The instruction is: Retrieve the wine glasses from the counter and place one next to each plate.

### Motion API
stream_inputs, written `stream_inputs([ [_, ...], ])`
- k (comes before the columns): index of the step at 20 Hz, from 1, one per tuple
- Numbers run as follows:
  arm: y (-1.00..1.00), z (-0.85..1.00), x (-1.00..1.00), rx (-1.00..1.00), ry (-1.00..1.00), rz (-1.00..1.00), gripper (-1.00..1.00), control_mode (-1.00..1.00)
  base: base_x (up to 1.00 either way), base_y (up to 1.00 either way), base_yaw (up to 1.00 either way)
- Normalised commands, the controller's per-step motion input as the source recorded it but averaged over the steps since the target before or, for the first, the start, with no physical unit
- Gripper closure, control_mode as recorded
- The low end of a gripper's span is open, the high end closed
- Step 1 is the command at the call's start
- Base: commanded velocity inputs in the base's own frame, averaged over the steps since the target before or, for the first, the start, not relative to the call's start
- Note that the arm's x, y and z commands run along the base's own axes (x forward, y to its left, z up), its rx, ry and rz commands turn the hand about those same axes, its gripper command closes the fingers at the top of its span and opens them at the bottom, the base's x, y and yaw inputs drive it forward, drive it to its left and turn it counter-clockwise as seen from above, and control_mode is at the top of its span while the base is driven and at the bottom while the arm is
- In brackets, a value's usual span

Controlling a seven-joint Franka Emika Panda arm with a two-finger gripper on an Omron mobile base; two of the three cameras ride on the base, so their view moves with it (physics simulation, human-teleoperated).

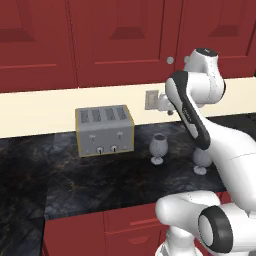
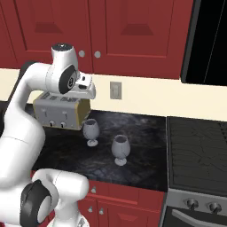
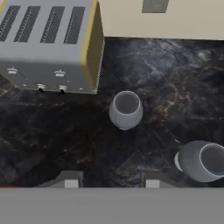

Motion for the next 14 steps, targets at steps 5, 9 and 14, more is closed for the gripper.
stream_inputs([
  [5, 0.00, 0.03, -0.41, -0.01, -0.17, 0.00, -1.00, -1.00, 0.00, 0.00, 0.00],
  [9, 0.00, 0.00, -0.74, -0.01, -0.23, -0.17, -1.00, -1.00, 0.00, 0.00, 0.00],
  [14, -0.12, 0.04, -0.69, 0.00, -0.13, -0.44, -1.00, -1.00, 0.00, 0.00, 0.00],
])
